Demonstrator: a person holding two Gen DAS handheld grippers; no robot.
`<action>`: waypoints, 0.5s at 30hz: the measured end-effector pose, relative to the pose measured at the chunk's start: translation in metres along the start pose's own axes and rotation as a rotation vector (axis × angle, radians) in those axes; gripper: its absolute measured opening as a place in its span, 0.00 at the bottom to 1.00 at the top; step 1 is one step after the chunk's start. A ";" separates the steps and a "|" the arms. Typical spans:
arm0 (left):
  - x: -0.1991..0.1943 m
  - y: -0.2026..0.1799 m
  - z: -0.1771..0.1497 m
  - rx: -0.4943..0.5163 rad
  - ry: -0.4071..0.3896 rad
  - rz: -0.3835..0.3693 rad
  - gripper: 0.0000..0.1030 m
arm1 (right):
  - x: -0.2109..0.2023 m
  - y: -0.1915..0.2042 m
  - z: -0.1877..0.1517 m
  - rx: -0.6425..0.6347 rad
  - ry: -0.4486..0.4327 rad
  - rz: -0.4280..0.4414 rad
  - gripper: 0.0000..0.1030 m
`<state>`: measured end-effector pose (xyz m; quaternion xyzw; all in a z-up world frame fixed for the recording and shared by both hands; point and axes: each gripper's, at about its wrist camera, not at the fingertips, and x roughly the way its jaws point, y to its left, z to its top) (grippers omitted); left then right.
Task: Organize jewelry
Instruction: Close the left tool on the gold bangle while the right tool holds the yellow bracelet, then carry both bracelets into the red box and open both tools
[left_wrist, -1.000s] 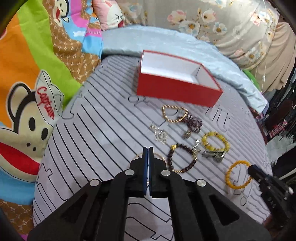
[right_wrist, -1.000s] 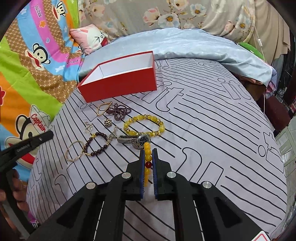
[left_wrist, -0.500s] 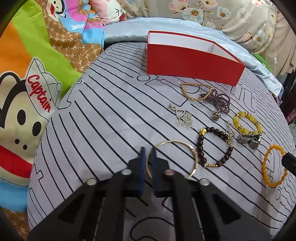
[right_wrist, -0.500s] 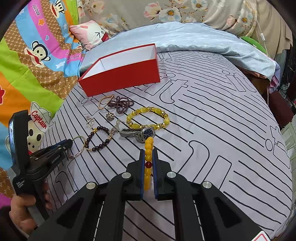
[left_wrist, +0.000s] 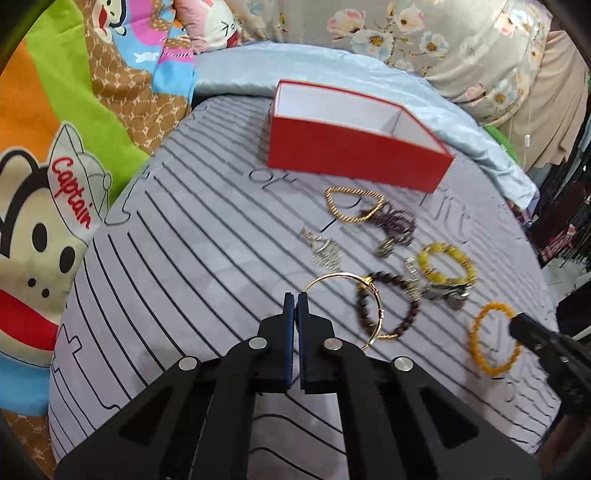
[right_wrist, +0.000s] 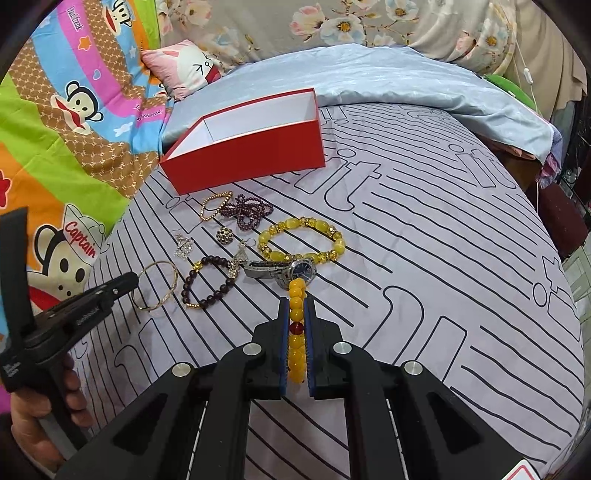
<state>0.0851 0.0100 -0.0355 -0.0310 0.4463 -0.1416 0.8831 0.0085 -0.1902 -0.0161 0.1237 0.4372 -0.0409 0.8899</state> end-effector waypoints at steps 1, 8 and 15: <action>-0.004 -0.002 0.002 0.002 -0.007 -0.004 0.01 | -0.001 0.000 0.001 -0.001 -0.002 0.002 0.07; -0.022 -0.013 0.030 0.006 -0.048 -0.046 0.01 | -0.008 0.008 0.026 -0.032 -0.047 0.031 0.07; -0.017 -0.023 0.082 0.012 -0.111 -0.074 0.01 | -0.004 0.019 0.086 -0.074 -0.119 0.086 0.07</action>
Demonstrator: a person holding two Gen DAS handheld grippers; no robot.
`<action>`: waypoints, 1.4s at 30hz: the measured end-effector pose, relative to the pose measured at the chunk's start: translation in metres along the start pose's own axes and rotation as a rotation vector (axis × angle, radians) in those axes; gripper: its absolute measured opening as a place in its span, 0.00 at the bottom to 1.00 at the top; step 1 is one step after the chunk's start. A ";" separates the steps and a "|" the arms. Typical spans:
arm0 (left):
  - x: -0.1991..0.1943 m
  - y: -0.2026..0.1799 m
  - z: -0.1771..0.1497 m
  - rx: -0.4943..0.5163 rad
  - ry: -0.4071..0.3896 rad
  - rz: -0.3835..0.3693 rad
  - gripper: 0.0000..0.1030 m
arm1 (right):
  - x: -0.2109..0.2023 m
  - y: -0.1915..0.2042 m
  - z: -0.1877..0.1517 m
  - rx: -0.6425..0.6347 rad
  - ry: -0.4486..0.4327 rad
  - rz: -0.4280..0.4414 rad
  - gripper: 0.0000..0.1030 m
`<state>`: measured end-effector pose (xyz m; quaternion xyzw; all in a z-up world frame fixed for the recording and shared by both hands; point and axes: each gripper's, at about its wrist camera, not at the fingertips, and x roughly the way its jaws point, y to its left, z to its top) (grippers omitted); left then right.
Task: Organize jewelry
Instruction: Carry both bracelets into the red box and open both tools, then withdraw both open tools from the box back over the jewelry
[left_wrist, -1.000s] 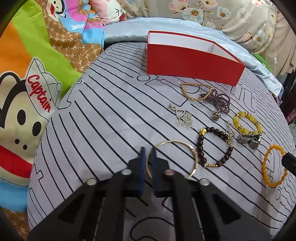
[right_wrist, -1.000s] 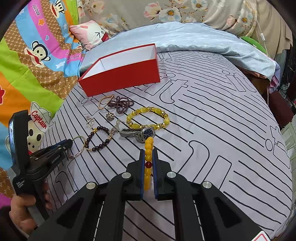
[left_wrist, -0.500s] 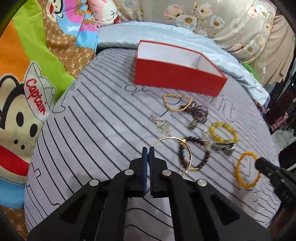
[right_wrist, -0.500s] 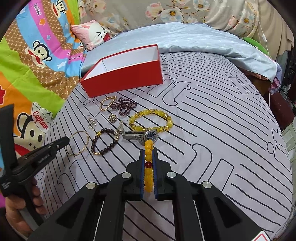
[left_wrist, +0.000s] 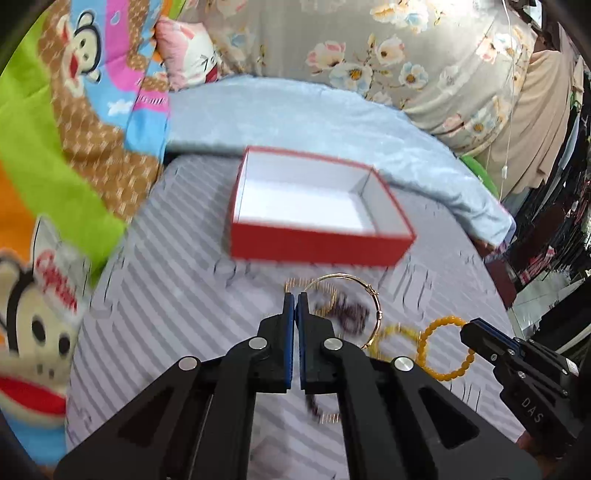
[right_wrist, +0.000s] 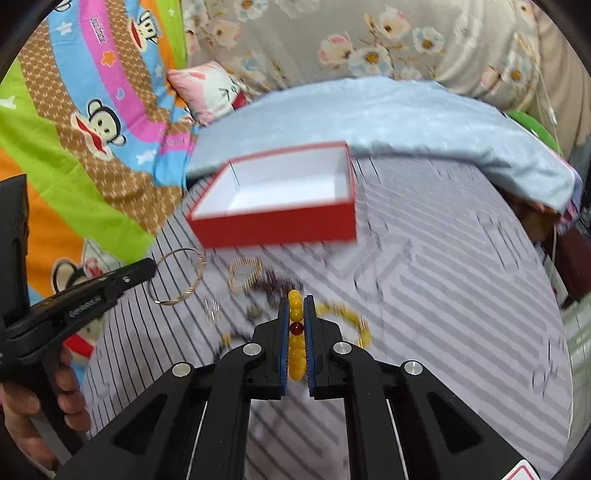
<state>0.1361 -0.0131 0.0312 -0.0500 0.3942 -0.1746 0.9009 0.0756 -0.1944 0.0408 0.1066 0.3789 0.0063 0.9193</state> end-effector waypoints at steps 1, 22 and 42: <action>0.005 -0.002 0.011 0.009 -0.016 0.006 0.01 | 0.002 0.000 0.008 -0.005 -0.010 0.003 0.07; 0.153 0.012 0.128 0.020 -0.003 0.064 0.01 | 0.164 -0.010 0.138 -0.016 0.033 0.019 0.07; 0.151 0.022 0.121 0.019 -0.044 0.103 0.48 | 0.151 -0.016 0.123 -0.045 -0.005 -0.062 0.41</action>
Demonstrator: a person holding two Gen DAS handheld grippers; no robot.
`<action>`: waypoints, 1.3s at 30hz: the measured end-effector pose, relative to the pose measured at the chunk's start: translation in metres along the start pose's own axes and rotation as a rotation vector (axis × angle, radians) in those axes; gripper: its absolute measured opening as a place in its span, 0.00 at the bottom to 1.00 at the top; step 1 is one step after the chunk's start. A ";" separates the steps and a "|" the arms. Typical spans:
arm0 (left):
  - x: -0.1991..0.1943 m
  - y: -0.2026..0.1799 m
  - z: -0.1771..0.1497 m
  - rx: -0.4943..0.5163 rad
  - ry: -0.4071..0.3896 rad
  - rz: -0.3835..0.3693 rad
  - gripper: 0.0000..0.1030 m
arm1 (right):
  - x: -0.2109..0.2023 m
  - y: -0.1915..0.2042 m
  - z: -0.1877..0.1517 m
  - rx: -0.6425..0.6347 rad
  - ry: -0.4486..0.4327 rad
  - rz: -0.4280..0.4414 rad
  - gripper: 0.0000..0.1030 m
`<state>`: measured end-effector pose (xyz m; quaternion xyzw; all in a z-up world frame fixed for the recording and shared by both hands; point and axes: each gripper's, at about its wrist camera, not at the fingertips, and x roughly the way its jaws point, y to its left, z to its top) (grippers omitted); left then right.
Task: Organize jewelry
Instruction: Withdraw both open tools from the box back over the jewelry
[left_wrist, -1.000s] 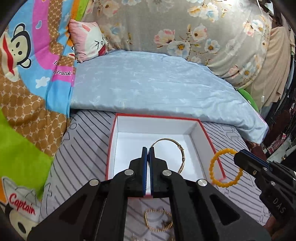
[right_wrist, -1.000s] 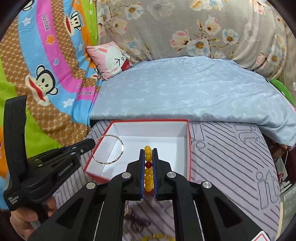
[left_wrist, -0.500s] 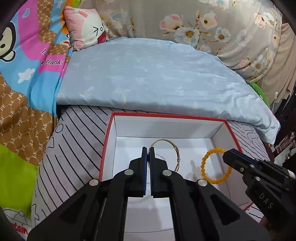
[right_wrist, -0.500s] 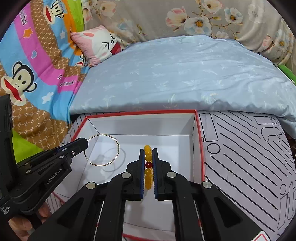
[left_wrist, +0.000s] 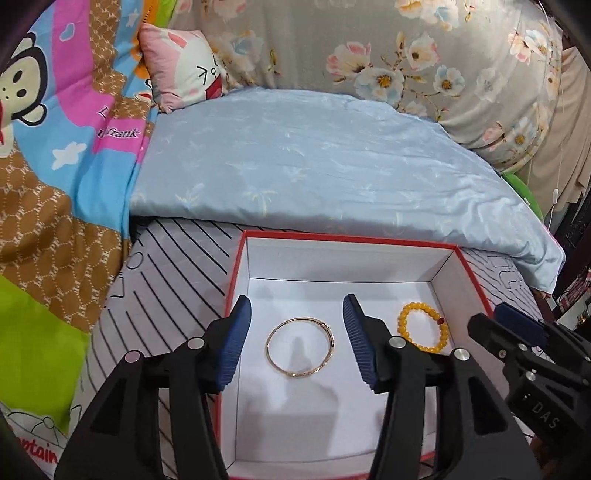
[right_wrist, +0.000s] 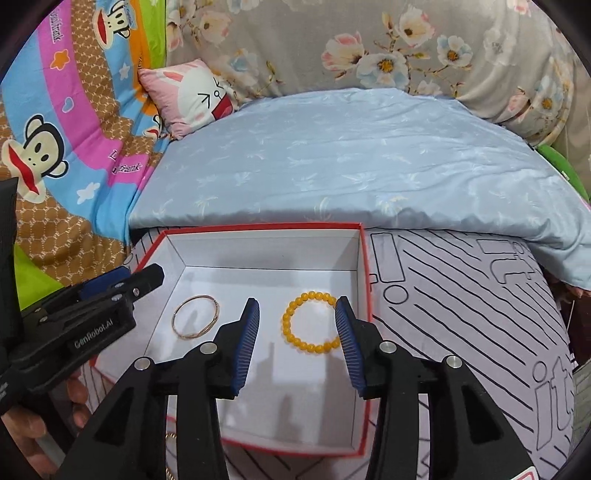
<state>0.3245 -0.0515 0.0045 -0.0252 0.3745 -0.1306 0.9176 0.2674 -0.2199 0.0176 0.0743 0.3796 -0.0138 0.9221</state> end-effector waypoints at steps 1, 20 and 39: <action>-0.008 0.001 0.000 -0.003 -0.007 0.001 0.48 | -0.008 0.000 -0.003 -0.002 -0.005 -0.004 0.41; -0.099 0.023 -0.116 -0.028 0.120 0.027 0.55 | -0.115 -0.010 -0.121 0.009 0.044 -0.069 0.41; -0.112 0.023 -0.176 -0.060 0.210 0.027 0.56 | -0.120 0.004 -0.191 0.053 0.162 0.006 0.41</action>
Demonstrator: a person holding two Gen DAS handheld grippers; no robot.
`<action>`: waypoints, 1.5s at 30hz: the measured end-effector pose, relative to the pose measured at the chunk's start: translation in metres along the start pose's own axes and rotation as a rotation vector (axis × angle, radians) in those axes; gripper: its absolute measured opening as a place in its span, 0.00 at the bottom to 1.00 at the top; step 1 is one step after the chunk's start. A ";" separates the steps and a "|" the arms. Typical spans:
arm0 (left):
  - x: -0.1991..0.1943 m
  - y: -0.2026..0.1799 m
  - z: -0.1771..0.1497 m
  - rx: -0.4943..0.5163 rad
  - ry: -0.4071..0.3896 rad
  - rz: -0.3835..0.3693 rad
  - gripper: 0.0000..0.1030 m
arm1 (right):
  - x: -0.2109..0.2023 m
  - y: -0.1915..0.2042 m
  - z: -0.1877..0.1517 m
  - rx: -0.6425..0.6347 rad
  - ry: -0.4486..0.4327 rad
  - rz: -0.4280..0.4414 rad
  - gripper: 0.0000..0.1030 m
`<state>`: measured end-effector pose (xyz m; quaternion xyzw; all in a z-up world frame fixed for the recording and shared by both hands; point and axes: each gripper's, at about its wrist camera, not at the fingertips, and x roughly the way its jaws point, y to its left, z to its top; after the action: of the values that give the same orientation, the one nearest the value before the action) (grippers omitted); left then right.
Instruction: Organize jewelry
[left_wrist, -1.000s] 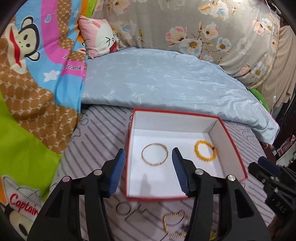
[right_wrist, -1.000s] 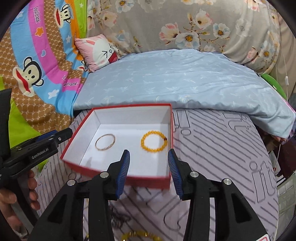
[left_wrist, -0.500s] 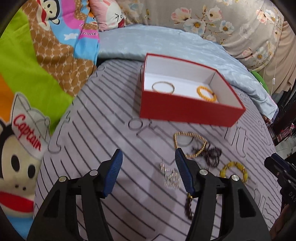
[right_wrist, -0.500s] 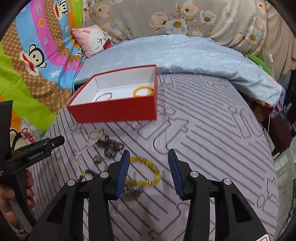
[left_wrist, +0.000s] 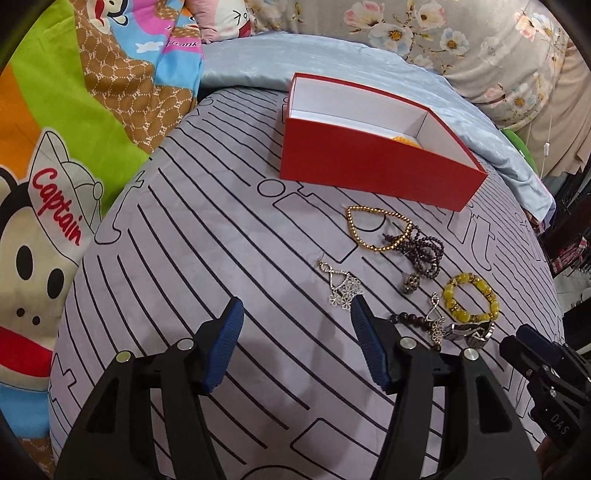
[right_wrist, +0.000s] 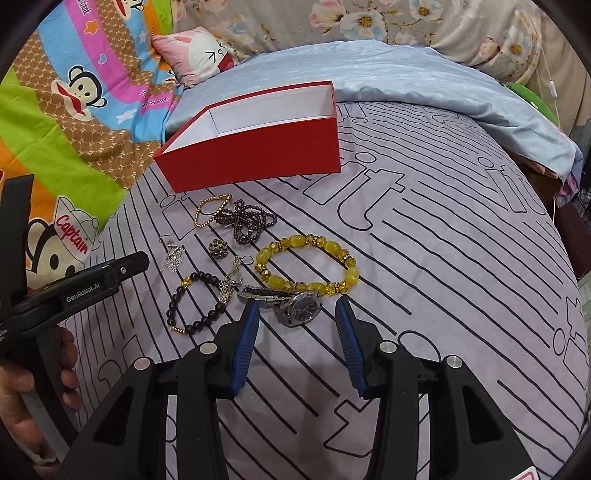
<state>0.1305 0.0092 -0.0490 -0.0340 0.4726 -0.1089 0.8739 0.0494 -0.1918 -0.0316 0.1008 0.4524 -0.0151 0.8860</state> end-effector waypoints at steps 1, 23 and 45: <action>0.001 0.000 0.000 -0.002 0.000 0.002 0.56 | 0.000 0.000 0.000 0.003 0.002 0.002 0.41; 0.037 -0.012 0.022 0.003 -0.006 -0.010 0.14 | 0.004 -0.006 0.004 0.019 0.005 0.002 0.41; -0.016 -0.003 0.023 -0.011 -0.071 -0.096 0.00 | 0.002 0.004 0.010 -0.007 -0.002 0.025 0.41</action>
<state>0.1409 0.0086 -0.0224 -0.0654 0.4396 -0.1467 0.8837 0.0591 -0.1892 -0.0267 0.1033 0.4502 -0.0026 0.8869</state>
